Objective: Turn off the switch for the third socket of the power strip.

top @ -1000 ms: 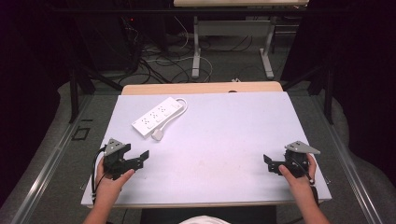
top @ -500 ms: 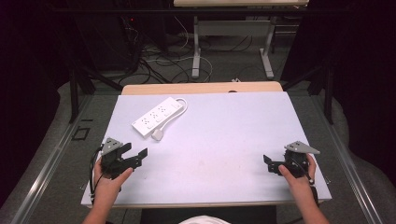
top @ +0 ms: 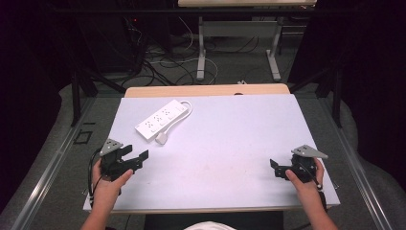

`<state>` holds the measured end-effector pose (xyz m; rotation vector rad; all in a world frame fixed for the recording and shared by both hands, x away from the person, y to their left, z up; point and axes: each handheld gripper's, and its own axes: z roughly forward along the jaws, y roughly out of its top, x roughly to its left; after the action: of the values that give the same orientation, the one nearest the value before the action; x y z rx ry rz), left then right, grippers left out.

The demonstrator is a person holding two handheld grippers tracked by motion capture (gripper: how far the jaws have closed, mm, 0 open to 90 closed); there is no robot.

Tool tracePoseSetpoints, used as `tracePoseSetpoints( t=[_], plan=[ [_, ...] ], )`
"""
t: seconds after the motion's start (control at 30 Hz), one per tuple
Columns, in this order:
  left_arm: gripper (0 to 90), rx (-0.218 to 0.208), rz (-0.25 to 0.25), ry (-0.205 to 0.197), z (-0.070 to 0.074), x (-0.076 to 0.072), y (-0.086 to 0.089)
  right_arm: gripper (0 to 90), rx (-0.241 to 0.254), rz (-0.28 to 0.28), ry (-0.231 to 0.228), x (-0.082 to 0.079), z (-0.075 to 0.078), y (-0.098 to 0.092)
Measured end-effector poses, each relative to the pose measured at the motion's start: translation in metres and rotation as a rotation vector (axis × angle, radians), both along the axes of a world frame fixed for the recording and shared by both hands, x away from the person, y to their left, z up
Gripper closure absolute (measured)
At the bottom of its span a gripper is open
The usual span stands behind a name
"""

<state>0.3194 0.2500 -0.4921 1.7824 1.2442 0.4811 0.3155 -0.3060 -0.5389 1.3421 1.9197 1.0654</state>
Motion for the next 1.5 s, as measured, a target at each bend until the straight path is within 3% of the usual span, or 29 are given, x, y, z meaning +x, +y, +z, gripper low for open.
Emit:
tracePoseSetpoints(
  t=[0.67,0.7,0.73,1.27,1.5],
  plan=[
    [30.5,-0.016,0.007,0.007,0.035,0.013,0.012,0.0,0.006,-0.011,0.002,-0.001,-0.001,0.002],
    [30.6,-0.017,0.007,0.007,0.037,0.014,0.013,0.0,-0.002,-0.005,0.03,-0.002,0.001,0.0],
    [30.6,-0.022,0.007,0.008,0.039,0.015,0.014,0.0,0.014,-0.011,0.013,-0.001,-0.001,0.001],
    [33.2,-0.025,0.018,0.015,0.062,0.03,0.014,0.0,0.02,-0.011,0.016,-0.001,-0.001,0.001],
    [33.6,0.009,0.023,0.019,0.074,0.036,0.009,0.0,0.01,-0.016,0.006,-0.001,-0.002,-0.001]
  ],
)
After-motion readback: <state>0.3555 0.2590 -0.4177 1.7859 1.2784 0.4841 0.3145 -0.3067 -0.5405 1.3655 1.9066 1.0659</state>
